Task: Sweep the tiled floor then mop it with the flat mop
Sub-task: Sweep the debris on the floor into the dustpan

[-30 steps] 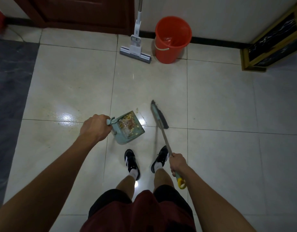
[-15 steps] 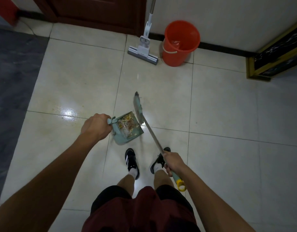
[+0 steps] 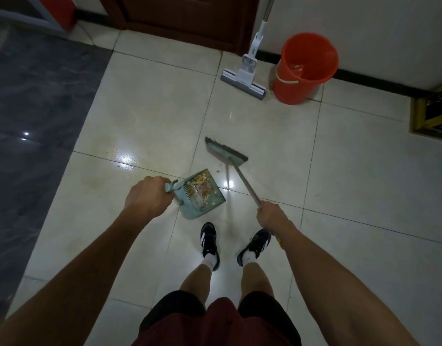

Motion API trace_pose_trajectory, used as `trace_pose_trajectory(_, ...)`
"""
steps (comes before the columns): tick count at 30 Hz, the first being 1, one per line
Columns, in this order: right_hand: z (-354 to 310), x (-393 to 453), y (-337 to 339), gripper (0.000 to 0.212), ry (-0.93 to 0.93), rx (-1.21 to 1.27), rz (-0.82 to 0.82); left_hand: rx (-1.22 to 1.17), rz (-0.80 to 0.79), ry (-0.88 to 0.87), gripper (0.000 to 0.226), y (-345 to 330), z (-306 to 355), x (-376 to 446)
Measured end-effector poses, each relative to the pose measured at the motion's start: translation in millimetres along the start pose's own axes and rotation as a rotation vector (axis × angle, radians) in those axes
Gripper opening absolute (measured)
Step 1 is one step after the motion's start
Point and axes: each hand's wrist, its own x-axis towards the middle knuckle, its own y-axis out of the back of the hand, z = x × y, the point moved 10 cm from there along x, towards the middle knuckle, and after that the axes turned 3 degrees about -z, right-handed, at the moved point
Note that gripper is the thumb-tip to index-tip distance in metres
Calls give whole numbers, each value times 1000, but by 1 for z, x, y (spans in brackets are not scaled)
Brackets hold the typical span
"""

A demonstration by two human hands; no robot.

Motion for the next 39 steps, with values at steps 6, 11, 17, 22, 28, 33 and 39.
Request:
trace_pose_trajectory(6,6,-30,-29,37,-49,14,-132,-22,-2,-15,15,-4,-1,2)
trace_pose_trajectory(11,29,-65,-59,38,-118,249,-231,-41,-2,-30,13,-8,1,-10)
trace_pose_trajectory(17,56,-98,-91,46,-218,579,-325,-89,-8,4,13,-23,-3,-36)
trace_pose_trajectory(22,86,-112,-92,38,-246,668,-322,-135,37,83,15,-37,-12,-68)
trace_pose_trajectory(28,116,-141,-81,26,-195,672,-321,-239,91,160,20,-44,-9,-113)
trace_pose_trajectory(33,128,-162,-62,29,-130,651,-252,-287,125,155,16,-35,2,-134)
trace_pose_trajectory(39,134,-178,-35,40,-96,632,-129,-340,131,110,12,-11,24,-133)
